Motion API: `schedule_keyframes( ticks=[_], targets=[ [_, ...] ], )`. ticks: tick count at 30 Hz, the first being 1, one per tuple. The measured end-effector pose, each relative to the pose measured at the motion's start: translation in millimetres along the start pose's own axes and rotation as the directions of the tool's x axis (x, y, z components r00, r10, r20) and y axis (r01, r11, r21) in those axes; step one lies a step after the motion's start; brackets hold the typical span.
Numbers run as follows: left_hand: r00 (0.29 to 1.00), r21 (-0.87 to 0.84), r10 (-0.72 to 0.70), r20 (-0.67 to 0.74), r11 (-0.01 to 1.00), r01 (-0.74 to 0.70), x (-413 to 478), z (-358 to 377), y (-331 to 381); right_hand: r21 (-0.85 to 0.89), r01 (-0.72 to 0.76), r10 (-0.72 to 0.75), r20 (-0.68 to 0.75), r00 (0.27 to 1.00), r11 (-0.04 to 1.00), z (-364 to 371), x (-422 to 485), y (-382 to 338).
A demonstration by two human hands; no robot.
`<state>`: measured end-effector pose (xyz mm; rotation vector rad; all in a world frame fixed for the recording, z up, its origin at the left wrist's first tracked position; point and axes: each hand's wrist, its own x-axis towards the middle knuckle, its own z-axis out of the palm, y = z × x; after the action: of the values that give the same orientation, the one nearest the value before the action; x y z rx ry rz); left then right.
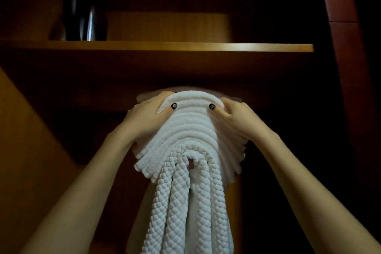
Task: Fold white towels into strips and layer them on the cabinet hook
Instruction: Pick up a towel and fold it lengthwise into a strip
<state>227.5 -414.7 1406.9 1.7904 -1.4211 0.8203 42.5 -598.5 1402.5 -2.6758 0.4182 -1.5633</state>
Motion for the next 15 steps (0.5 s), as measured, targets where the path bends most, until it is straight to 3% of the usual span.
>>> schedule_keyframes(
  ticks=[5, 8, 11, 15],
  targets=[
    [0.986, 0.125, 0.015, 0.168, 0.991, -0.037, 14.9, -21.0, 13.5, 0.010, -0.073, 0.070, 0.198, 0.978, 0.997, -19.9, -4.8, -15.4],
    [0.995, 0.275, 0.009, 0.101, 0.961, -0.037, 5.5, -32.6, 32.1, -0.056, -0.091, 0.102, 0.247, 0.964, 0.994, -41.7, -11.5, -33.1],
    [0.991, 0.276, 0.124, -0.040, 0.955, -0.109, -29.9, -37.4, 48.3, -0.182, -0.009, 0.049, 0.218, 0.975, 0.983, -54.6, -35.2, -52.6],
    [0.993, 0.340, 0.120, -0.017, 0.934, -0.107, -100.8, -32.6, 54.7, -0.163, 0.038, 0.006, 0.260, 0.966, 0.986, -49.7, -93.7, -77.7]
  ],
)
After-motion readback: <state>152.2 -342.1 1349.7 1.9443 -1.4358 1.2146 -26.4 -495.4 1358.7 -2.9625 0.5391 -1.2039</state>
